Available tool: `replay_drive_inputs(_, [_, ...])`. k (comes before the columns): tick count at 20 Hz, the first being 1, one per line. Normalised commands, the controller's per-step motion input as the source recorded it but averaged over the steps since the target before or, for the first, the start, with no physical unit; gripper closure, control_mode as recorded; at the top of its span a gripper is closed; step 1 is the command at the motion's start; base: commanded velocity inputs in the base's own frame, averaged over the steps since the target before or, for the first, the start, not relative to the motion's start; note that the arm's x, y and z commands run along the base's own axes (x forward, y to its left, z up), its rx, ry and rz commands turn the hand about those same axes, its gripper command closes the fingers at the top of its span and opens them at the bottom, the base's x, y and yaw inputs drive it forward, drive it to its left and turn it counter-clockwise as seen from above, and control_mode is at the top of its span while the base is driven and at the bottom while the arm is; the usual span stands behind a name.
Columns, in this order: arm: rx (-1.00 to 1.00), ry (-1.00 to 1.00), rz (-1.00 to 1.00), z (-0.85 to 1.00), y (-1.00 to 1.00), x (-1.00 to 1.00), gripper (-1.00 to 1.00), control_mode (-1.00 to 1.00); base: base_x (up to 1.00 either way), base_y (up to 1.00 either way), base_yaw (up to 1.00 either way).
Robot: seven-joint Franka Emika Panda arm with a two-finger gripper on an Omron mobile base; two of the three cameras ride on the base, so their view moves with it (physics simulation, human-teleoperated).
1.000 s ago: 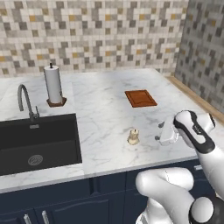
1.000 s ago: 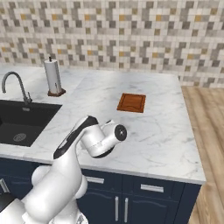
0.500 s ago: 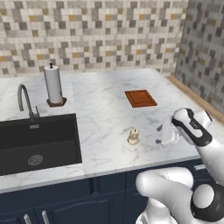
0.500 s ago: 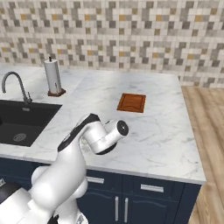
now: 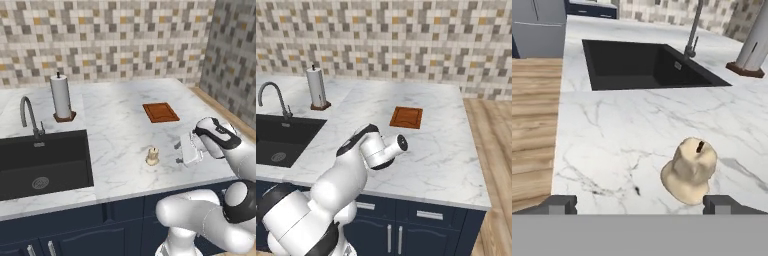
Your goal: Pick the candle and candle from the dining table and place them in the open cabinet. Close the cabinet after placing the objects.
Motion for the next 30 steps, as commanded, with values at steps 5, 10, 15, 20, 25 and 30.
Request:
replay_drive_inputs(5, [0.00,0.16,0.04,-0.03,0.00,0.12,-1.00,-1.00,0.00,0.00,0.00])
replay_drive_inputs(10, [0.00,0.05,0.02,-0.07,0.00,0.15,-1.00,-1.00,0.00,0.00,0.00])
replay_drive_inputs(15, [0.00,0.00,0.01,-0.20,0.00,0.13,-1.00,-1.00,0.00,0.00,0.00])
replay_drive_inputs(20, [0.00,-0.02,0.02,-0.23,0.03,0.13,-1.00,-1.00,0.00,0.00,0.00])
replay_drive_inputs(25, [0.00,0.00,0.01,-0.06,0.15,0.14,-1.00,-1.00,0.00,0.00,0.00])
replay_drive_inputs(30, [0.00,0.00,0.00,0.00,0.22,0.11,-1.00,-1.00,0.00,0.00,0.00])
